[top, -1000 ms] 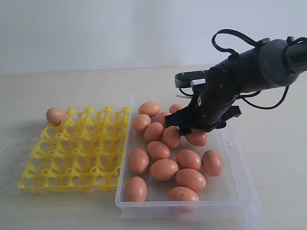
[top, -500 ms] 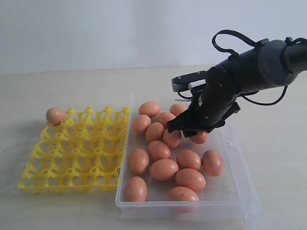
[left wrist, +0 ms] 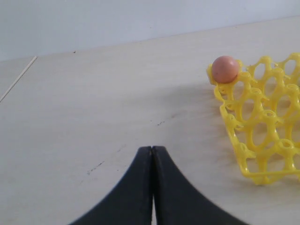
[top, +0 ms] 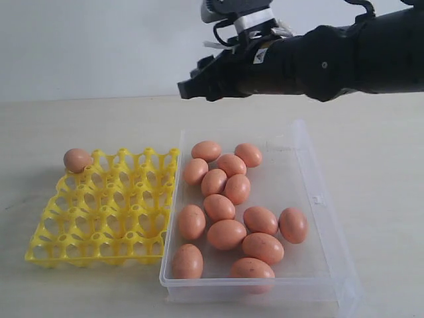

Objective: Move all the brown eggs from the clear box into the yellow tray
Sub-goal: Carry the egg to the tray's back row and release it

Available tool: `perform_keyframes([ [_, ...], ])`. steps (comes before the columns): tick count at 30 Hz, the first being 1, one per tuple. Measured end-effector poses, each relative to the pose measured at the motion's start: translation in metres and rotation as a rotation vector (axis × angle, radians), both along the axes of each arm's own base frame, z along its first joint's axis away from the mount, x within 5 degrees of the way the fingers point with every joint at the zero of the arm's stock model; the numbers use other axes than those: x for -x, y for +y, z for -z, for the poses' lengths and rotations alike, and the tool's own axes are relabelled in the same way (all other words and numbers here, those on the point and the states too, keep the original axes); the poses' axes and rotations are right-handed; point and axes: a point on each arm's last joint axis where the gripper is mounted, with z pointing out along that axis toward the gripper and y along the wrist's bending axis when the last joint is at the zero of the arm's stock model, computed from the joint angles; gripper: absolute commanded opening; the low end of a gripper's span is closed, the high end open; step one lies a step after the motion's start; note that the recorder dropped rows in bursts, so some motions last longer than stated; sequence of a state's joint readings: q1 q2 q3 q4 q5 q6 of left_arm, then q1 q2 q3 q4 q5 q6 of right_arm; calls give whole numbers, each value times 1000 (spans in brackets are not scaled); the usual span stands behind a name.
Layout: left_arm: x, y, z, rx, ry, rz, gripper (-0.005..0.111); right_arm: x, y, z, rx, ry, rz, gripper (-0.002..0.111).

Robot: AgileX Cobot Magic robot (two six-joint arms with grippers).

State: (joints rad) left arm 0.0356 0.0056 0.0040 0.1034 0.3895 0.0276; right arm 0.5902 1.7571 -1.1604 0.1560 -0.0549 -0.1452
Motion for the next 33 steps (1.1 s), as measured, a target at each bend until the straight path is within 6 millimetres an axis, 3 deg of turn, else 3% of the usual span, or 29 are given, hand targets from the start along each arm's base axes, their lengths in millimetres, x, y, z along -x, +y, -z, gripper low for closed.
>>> perform_keyframes([
  [1,0,0,0,0,0,0,0,2,6,-3,-17,-43,-13,0],
  [6,0,0,0,0,0,0,0,5,47,19,3,-76,-120,0],
  [11,0,0,0,0,0,0,0,-9,104,56,-31,-30,-186,0],
  [15,0,0,0,0,0,0,0,-28,136,83,-86,5,-190,0],
  [21,0,0,0,0,0,0,0,-45,156,123,-177,100,-151,0],
  [27,0,0,0,0,0,0,0,-46,158,144,-239,174,-111,1],
  [33,0,0,0,0,0,0,0,-46,162,142,-307,147,-141,23],
])
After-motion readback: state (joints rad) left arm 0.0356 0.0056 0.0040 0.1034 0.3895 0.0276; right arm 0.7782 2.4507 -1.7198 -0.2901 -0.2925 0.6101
